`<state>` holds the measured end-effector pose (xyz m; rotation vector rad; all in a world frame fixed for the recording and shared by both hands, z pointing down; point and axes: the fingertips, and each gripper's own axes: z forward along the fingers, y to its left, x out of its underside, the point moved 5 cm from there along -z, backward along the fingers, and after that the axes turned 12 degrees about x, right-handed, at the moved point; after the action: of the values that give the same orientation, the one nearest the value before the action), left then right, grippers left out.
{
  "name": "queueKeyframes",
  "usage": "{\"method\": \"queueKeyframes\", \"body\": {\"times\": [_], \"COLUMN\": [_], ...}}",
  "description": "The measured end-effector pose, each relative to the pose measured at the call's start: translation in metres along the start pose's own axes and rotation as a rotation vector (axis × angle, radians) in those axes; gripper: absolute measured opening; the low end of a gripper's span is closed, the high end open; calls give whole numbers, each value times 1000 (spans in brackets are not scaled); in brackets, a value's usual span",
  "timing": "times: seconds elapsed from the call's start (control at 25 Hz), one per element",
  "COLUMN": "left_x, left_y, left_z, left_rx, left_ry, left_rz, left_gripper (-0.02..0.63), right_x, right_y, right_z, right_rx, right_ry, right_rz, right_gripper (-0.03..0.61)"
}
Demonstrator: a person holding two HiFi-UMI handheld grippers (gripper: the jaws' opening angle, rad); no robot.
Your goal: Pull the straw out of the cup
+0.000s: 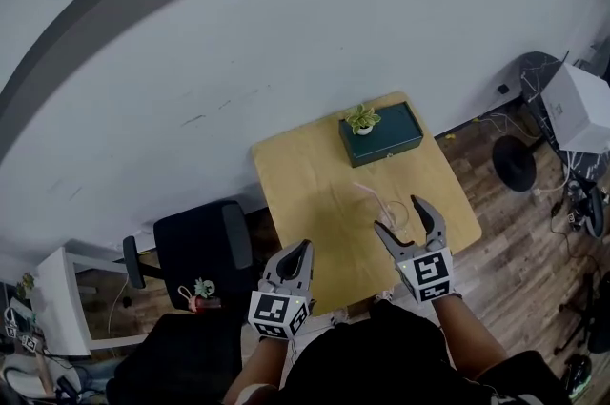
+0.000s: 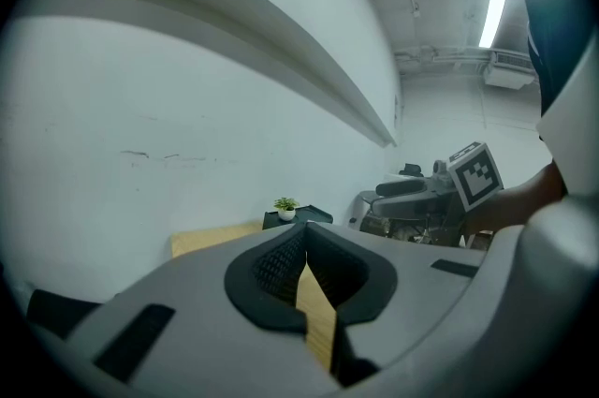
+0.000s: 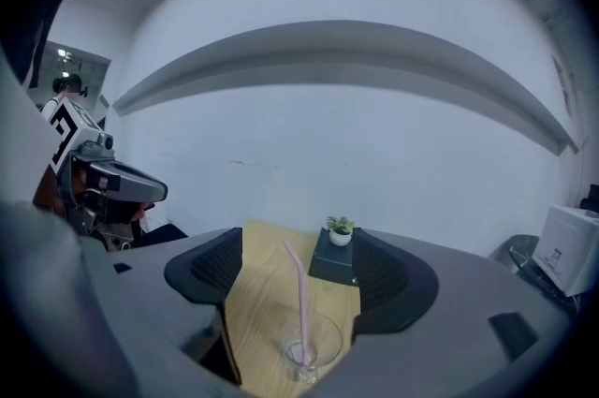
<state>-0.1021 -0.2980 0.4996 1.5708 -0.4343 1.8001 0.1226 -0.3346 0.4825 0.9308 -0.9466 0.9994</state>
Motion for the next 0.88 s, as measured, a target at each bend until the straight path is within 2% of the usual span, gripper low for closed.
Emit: {"method": "queueKeyframes", "body": {"times": [0.2,0.48,0.88], "left_x": [4,5,13], "left_y": [3,12,15], "left_z": [10,11,11], "left_rx": [-41,-110,-163], "left_ry": [4,8,12], "left_rz": [-25,-46,-82], "left_gripper": [18,18,18], "right_x": [24,61,88], "right_y": [1,10,8], "right_z": [30,64,89], "right_rx": [-63,-144,-176], "right_ry": [90,219,302], "right_rz": [-6,-68,-90], "right_gripper": [365,351,245]}}
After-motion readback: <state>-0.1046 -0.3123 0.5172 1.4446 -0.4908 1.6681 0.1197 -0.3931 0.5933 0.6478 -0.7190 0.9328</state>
